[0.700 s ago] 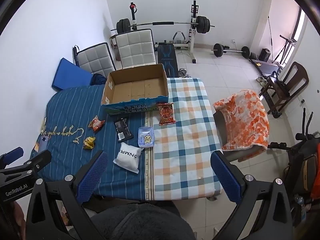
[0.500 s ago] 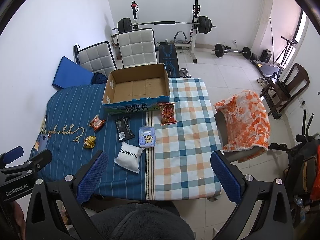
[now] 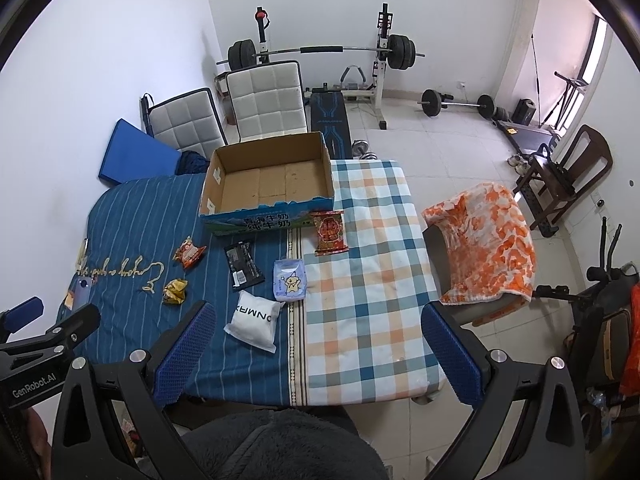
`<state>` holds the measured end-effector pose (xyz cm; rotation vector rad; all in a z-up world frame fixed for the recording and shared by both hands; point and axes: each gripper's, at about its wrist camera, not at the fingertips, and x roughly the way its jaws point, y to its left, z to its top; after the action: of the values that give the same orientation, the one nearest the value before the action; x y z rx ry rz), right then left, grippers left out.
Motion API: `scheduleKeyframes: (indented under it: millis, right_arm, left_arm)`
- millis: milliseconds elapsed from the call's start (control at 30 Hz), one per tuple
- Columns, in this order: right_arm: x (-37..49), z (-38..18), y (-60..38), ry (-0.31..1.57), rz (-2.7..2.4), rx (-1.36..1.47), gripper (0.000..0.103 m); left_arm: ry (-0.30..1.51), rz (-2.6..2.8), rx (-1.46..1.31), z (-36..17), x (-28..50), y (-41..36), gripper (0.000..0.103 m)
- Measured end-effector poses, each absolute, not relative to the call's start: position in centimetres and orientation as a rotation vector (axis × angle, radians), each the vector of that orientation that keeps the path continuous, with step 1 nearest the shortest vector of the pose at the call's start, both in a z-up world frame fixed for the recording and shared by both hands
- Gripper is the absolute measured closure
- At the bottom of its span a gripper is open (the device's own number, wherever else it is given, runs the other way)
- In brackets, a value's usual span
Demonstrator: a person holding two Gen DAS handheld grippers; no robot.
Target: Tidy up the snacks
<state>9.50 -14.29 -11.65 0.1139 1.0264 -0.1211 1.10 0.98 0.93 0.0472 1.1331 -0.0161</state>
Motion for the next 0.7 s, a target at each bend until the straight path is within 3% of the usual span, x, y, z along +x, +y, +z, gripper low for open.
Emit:
scheduleKeyframes:
  millis: [700]
  right_arm:
    - [9.74,-11.54,-14.23,1.024,-0.122,0.098,0.000]
  left_arm:
    - [1.112,-0.023,0.055,0.55,1.70,0.77,0.000]
